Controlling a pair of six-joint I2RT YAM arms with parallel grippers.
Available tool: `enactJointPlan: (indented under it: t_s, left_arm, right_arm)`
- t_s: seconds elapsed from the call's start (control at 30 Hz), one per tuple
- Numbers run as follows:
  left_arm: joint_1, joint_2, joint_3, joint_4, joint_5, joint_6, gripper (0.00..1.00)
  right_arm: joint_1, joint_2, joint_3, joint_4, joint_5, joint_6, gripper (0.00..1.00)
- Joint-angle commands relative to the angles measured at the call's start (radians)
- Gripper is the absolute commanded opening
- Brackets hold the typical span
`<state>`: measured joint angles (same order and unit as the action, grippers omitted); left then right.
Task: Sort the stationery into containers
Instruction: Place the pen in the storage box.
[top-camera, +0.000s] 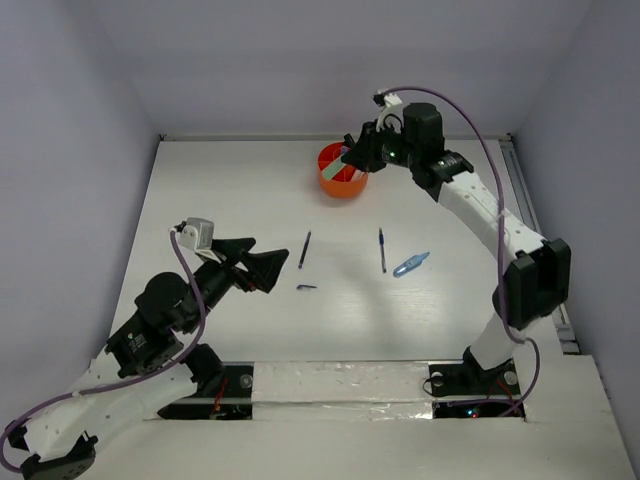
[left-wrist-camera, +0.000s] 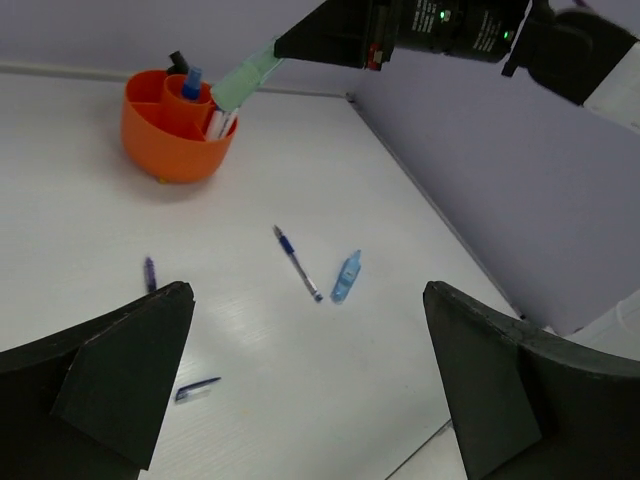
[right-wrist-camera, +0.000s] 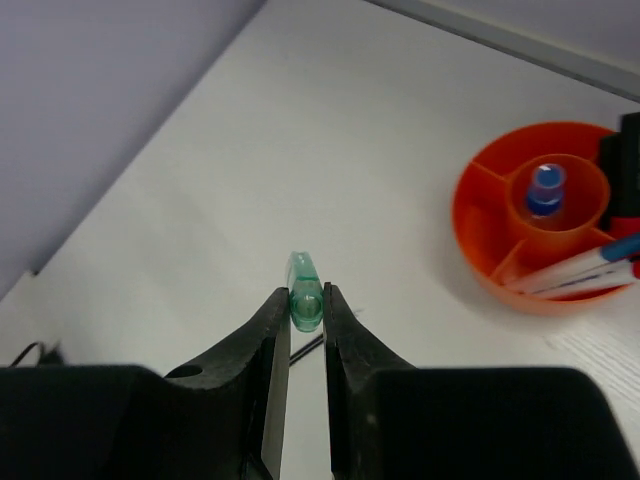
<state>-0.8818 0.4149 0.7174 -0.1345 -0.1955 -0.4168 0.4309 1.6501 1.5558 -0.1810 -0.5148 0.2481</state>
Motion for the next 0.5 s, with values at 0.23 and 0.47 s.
enactJointPlan:
  t_s: [0.23,0.47]
  left_arm:
    - [-0.002,0.059,0.017,-0.106,-0.119,0.084,0.99]
    - [0.007,0.067,0.016,-0.099,-0.101,0.090,0.99]
  right_arm:
    - [-0.006,0.330,0.455,-0.279,0.268,-0.227,0.00]
    - [-0.006,0.470,0.621,-0.339,0.279,-0.313,0.00]
